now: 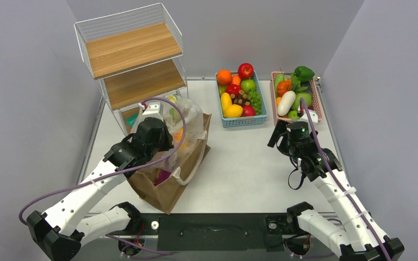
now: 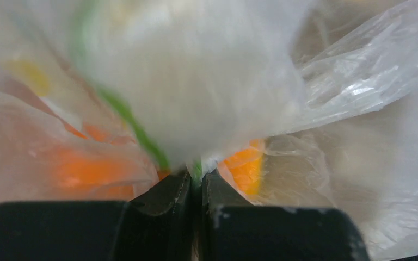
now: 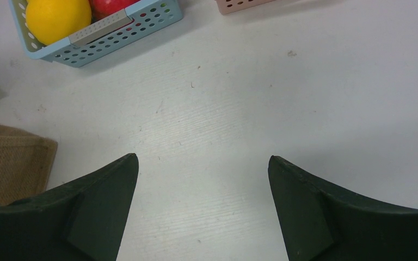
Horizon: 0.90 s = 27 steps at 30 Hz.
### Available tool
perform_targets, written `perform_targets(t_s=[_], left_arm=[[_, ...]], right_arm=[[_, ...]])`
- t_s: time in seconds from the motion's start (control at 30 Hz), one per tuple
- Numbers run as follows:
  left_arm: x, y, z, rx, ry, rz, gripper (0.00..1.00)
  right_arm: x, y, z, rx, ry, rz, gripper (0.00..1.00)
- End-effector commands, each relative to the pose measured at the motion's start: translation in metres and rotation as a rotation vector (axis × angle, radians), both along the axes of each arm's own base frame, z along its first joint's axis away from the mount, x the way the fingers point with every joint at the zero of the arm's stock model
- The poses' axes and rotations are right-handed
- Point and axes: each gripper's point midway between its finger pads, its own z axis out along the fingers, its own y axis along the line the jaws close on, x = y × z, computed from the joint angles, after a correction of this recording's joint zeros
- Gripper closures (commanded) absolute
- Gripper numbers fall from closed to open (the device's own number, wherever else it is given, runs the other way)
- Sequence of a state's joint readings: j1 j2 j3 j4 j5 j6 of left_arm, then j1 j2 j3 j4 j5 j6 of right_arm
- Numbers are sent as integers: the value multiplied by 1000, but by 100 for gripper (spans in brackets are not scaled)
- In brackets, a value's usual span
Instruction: Place the food into the grocery bag and tie it
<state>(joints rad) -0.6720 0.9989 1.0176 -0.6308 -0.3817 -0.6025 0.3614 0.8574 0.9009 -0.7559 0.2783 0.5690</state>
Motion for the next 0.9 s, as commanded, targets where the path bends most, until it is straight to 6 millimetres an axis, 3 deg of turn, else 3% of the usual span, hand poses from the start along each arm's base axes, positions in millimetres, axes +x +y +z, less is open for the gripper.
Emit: perform_targets(t_s=[0.0,0.2,0.43,0.63,0.77,0.87], left_arm=[[-11,-6,-29,-13,70,-50,100],[-34,-7,-78,-31,181,-77,100],[-56,-15,-113,-131,266,-90,100],[-77,-15,-157,-153,390,-65,100],[-87,-11,-173,-167,432,-24,100],[-90,-10,-173,-181,431,-14,100]], right_arm=[[9,7,5,17,-28,14,15],[12,10,4,21,-22,24,15],[15,18,1,48,-14,47,15],[16,26,1,75,-16,79,16],[14,38,1,105,-17,136,16],[13,52,4,135,-31,199,16]])
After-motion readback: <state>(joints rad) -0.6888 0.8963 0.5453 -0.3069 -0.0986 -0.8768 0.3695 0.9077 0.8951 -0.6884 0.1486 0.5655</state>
